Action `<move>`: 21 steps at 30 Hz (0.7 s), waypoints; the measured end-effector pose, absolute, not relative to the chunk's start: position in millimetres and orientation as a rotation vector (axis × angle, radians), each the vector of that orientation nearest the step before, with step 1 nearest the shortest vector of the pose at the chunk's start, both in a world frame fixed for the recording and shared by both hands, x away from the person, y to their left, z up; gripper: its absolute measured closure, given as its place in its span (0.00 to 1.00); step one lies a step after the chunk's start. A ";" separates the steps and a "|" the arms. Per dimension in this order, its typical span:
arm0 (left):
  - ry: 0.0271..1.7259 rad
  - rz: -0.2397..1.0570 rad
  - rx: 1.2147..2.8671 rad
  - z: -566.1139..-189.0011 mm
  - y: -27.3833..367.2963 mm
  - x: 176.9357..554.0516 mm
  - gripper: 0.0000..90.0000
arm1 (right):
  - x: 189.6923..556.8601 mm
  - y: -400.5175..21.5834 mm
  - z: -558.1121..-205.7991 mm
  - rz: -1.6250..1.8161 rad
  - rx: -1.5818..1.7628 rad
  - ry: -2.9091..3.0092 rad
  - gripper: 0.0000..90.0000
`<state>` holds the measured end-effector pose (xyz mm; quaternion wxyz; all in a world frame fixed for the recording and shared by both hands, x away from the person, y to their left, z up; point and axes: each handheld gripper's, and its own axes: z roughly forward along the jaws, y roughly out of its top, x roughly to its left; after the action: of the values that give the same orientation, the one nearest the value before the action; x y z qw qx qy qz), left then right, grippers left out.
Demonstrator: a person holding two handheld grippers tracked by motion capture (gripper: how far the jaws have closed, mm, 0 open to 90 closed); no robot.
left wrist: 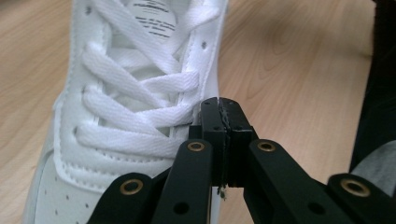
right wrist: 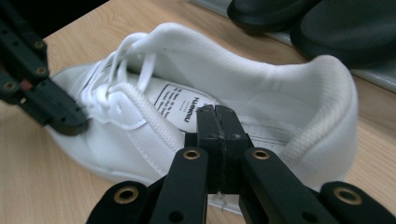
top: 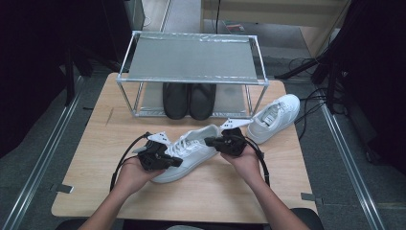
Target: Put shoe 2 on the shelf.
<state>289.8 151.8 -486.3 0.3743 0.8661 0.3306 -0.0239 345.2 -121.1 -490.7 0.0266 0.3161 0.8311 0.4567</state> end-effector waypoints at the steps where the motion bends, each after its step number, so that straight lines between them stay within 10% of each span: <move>1: 0.851 -0.056 2.214 -486.4 153.8 291.1 1.00 | 344.5 -121.4 -490.8 1.413 0.975 2.570 1.00; 21: 0.862 -0.076 2.198 -488.1 166.3 314.0 1.00 | 323.7 -121.6 -492.3 1.408 0.928 2.604 1.00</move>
<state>314.0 166.3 -488.1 0.3799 0.8607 0.3375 -0.0299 323.7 -121.6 -492.3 0.0194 0.2989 0.8392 0.4539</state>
